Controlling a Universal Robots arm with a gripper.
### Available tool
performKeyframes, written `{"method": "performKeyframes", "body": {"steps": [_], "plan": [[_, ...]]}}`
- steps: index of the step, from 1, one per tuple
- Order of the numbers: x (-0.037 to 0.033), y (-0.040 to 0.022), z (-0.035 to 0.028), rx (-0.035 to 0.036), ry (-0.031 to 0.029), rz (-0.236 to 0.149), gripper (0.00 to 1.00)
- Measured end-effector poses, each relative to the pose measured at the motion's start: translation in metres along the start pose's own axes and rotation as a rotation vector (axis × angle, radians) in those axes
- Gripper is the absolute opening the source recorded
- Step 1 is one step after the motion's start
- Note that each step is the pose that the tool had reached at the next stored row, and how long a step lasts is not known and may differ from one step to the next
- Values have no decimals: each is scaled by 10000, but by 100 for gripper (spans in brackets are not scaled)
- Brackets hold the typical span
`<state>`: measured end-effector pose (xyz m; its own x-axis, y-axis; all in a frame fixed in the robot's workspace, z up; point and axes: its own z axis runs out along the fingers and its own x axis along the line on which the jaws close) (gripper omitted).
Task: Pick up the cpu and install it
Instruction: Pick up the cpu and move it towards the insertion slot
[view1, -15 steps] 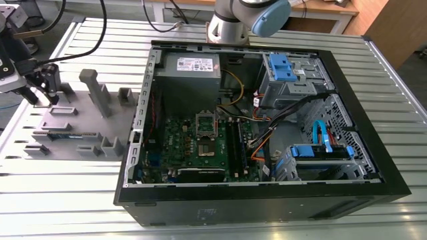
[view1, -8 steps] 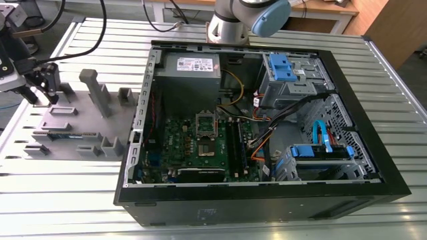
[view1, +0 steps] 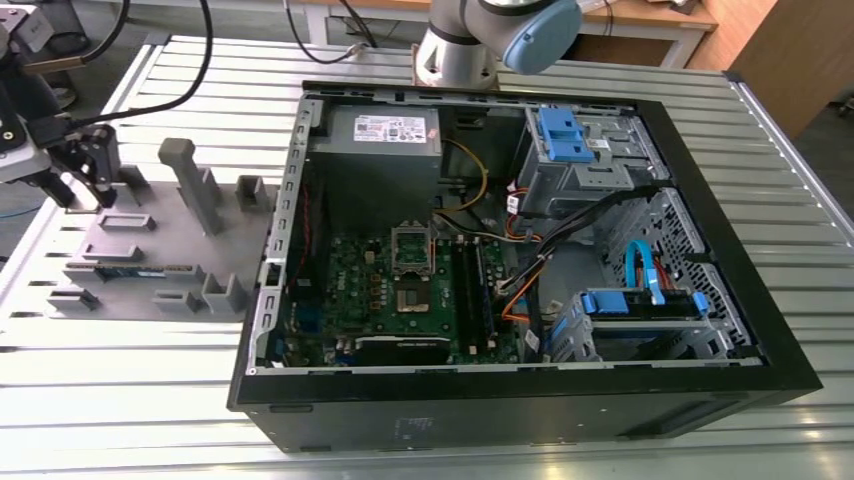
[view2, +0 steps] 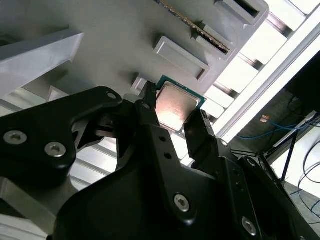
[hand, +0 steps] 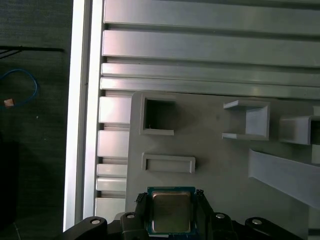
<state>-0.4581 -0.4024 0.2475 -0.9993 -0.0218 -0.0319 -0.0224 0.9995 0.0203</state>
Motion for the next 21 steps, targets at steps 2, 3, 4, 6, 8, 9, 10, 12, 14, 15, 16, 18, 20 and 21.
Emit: {"method": "performKeyframes", "body": {"steps": [2,3,4,6,8,9,10,12,14,15,16,18,20,21], "plan": [[0,0,-11,0,0,0,47],[-1,0,-17,0,-1,0,47],[-1,0,-23,0,-2,0,47],[-1,1,-35,-1,-2,0,47],[-2,1,-42,-2,-5,0,47],[-2,1,-42,-2,-5,0,47],[-2,1,-48,-1,-2,0,47],[-2,1,-52,-1,-2,0,47],[-2,1,-56,0,0,0,47],[-2,1,-58,0,-1,0,47],[-2,1,-60,-1,-2,0,47],[-2,1,-66,0,-1,0,47],[-2,2,-73,-1,-2,0,47],[-2,1,-77,0,-2,0,47]]}}
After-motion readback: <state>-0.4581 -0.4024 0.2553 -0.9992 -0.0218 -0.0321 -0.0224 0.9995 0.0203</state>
